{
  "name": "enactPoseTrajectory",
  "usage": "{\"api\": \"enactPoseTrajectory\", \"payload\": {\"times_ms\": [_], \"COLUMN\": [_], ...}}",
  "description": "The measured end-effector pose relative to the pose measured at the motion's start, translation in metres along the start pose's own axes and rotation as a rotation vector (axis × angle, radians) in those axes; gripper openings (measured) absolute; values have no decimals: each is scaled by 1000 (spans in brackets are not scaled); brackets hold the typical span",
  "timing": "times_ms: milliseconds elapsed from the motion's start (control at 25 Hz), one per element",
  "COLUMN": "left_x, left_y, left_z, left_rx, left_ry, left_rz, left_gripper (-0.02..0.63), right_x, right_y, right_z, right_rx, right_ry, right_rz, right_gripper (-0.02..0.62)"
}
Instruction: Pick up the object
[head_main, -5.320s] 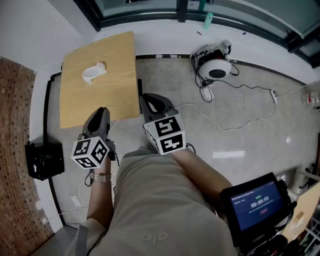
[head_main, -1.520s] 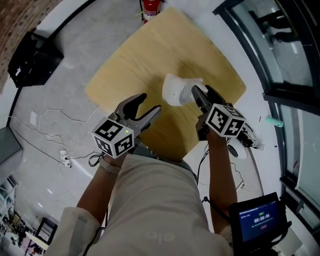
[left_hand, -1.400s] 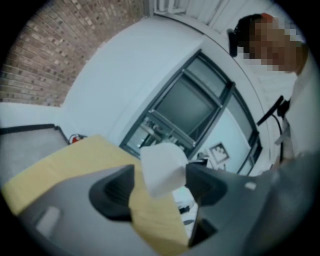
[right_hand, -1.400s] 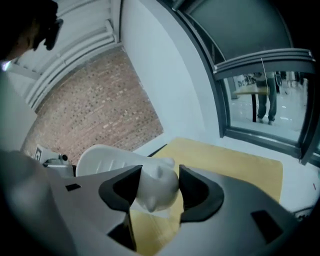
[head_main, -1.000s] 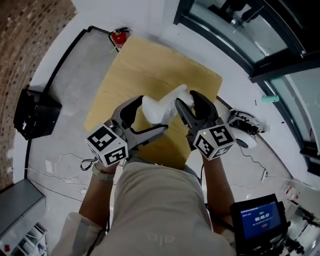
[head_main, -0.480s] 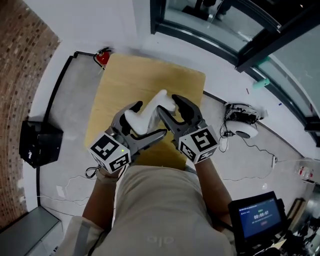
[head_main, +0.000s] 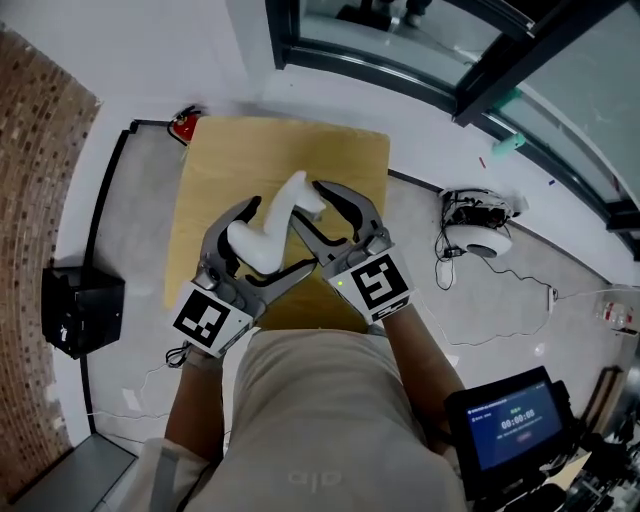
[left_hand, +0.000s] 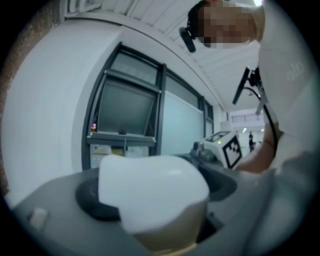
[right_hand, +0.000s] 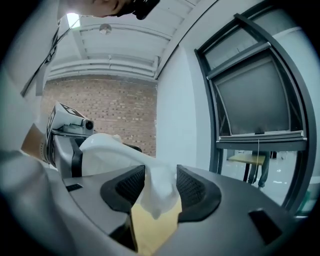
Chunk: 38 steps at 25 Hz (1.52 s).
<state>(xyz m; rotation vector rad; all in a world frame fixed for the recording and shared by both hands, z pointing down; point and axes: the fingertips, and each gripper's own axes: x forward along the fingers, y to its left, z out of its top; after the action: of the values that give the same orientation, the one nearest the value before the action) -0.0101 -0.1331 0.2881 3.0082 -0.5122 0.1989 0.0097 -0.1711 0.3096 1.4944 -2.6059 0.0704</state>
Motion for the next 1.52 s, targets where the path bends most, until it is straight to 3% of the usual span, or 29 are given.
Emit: {"api": "enactPoseTrajectory", "payload": {"times_ms": [560,760,1520], "left_x": [-1,-4,2], "left_y": [-3,-2,-6], "left_z": [0,-4,-4], "left_rx": [5,61,69], "left_ry": [1,0,-5], "left_rz": [-3,-14,-27], "left_gripper": [469,469,468], "right_x": [-1,2,-3], "right_y": [3,6,1], "right_z": [-2,-1,-2], "right_rx": [4,-11,-26], "right_ry": [6,-7,-15], "right_rz": [14,29,12], "right_gripper": [197,195,189]}}
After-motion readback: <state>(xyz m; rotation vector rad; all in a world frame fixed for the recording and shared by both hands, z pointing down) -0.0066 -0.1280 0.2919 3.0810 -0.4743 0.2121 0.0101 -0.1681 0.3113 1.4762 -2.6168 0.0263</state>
